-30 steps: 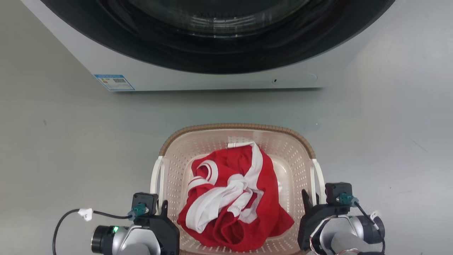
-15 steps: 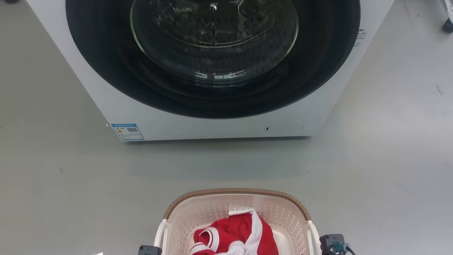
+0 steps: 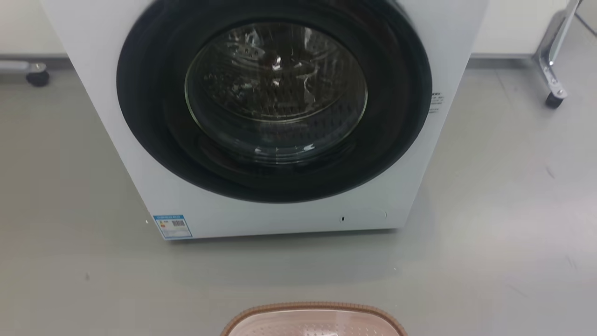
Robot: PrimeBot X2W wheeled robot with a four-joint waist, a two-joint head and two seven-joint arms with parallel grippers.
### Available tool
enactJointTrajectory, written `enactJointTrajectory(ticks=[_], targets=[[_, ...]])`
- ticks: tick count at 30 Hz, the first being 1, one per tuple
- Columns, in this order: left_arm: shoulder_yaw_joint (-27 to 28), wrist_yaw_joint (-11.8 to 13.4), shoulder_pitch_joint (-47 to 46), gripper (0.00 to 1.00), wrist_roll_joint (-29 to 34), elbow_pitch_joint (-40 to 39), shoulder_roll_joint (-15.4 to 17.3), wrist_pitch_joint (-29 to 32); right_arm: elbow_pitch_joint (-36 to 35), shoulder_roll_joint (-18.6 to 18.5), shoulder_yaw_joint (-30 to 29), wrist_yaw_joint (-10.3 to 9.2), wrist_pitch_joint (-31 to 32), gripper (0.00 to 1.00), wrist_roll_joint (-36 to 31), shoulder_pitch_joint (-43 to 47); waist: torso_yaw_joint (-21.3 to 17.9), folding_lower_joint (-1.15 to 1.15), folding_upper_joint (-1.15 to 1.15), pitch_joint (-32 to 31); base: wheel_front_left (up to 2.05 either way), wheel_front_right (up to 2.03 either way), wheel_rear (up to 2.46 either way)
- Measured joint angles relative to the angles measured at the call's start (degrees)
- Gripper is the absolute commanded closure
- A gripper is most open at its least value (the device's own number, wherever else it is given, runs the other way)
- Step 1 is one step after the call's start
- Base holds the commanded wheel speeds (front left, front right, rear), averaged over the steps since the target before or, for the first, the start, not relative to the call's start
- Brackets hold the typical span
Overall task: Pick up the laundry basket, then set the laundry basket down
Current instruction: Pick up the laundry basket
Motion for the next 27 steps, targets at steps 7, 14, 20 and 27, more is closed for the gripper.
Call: enactJointTrajectory(ticks=[7,14,20,27], targets=[[-1.2,0.0,1.4,1.0,-0.9,-0.5,0.0,1.6,1.4,0.2,1.0,0.11,2.0,1.0,1.1,0.4,-0.3,0.0,0.0,-4.0,0.0,0.0,0.0],[-1.4,0.0,1.3,1.0,-2.1,0.5,-0.1,2.9,2.4,0.4,2.1,0.89,3.3,1.0,2.5,0.4,-0.3,0.0,0.0,-6.2,0.0,0.0,0.0],[-1.4,-0.6,0.1,1.0,-2.1,2.2,-0.5,3.9,3.2,0.6,2.7,1.88,4.0,1.0,3.2,0.3,-0.3,0.01,0.01,-6.1,0.0,0.0,0.0],[-1.3,-1.6,-1.3,1.0,-2.5,3.2,-0.7,4.4,4.3,0.7,3.2,3.01,4.4,1.0,4.1,-0.9,-0.2,0.01,0.01,-5.7,0.0,0.0,0.0]])
